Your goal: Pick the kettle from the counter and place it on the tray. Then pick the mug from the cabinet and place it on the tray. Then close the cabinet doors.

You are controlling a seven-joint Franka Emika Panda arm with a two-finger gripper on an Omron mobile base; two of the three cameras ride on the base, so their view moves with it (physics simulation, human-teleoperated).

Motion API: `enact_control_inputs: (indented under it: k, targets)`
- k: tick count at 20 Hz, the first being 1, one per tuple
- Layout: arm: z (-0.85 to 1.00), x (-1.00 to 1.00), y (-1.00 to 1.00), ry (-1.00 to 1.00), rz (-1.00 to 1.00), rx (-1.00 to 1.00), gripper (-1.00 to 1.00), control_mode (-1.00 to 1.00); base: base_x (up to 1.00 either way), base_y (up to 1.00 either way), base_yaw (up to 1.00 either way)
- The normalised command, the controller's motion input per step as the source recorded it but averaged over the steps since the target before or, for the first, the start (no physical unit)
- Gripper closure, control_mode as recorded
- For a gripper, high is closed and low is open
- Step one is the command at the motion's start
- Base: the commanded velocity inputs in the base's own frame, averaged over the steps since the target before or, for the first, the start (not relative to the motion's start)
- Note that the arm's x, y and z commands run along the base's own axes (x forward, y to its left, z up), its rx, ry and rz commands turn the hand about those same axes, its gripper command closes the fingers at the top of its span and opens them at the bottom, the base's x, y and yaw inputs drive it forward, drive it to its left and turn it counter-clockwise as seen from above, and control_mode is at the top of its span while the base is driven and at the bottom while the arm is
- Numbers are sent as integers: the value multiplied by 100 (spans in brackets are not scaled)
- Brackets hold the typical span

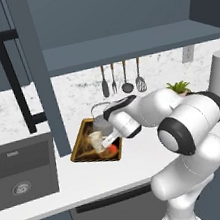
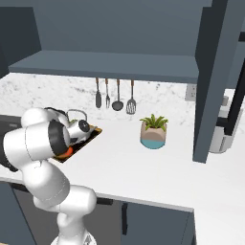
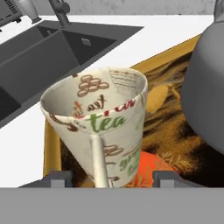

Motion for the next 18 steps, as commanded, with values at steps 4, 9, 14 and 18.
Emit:
enact_control_inputs:
  k: [4,9,14,18]
  targets:
    - [0,-17,0,2,0,0,-100,-100,0,0,0]
    - [7,-20,0,1,0,0,-100,-100,0,0,0]
    - [30,-18,-1,0,0,0,-100,-100,0,0,0]
    - [64,-25,-2,0,-2,0,-100,-100,0,0,0]
